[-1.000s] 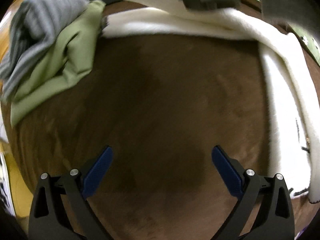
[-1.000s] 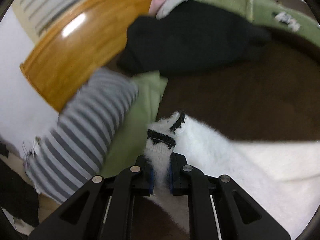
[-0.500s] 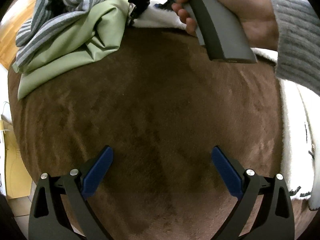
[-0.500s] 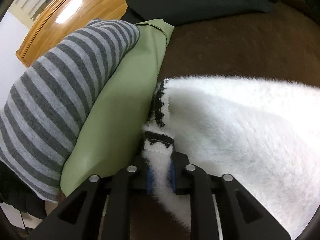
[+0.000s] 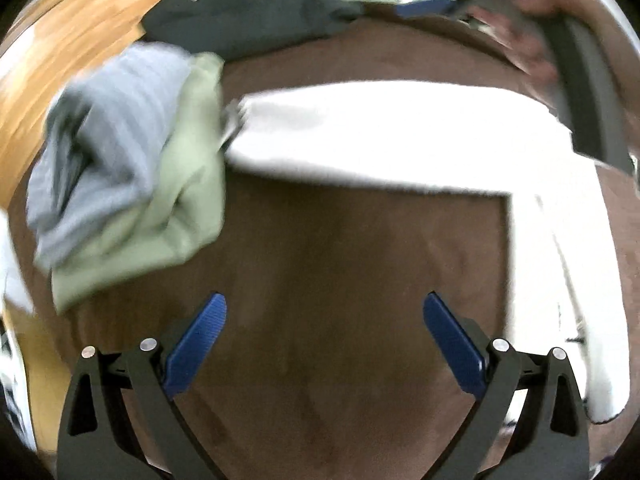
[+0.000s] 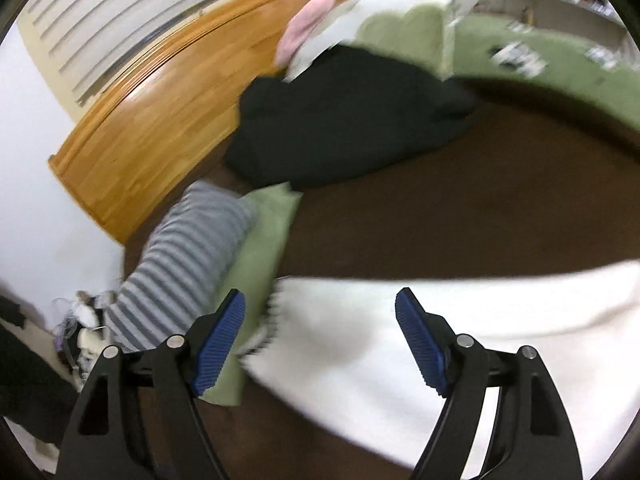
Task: Fold large clothes
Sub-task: 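Open the right tool to release the sleeve onto the cardigan, then close the left tool on the cardigan edge while the right tool grasps beside it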
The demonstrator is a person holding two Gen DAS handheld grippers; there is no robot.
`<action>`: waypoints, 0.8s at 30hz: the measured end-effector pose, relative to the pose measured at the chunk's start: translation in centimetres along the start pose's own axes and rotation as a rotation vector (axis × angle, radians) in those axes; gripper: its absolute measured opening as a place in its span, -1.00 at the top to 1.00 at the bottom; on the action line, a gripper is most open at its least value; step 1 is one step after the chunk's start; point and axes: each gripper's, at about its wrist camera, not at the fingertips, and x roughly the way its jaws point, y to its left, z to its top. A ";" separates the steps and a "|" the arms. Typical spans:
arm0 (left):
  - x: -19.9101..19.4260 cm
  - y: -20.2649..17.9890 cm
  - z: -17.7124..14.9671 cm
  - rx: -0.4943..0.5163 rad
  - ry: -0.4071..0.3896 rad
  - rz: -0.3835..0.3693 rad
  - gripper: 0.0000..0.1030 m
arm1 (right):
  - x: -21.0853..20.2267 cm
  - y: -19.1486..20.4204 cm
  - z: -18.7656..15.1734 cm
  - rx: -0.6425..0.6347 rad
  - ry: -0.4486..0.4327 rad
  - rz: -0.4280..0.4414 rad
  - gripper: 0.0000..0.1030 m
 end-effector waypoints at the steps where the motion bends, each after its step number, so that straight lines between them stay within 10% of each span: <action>1: 0.0 -0.5 1.1 0.023 -0.005 -0.015 -0.87 | -0.8 -0.9 0.1 0.002 -0.004 -0.023 -0.50; 13: 5.4 -10.1 14.5 0.209 -0.075 -0.247 -0.87 | -12.7 -18.1 -3.9 0.206 -0.073 -0.325 -0.50; 24: 13.8 -22.1 18.8 0.305 -0.009 -0.406 -0.62 | -13.6 -30.7 -7.8 0.177 -0.036 -0.341 -0.50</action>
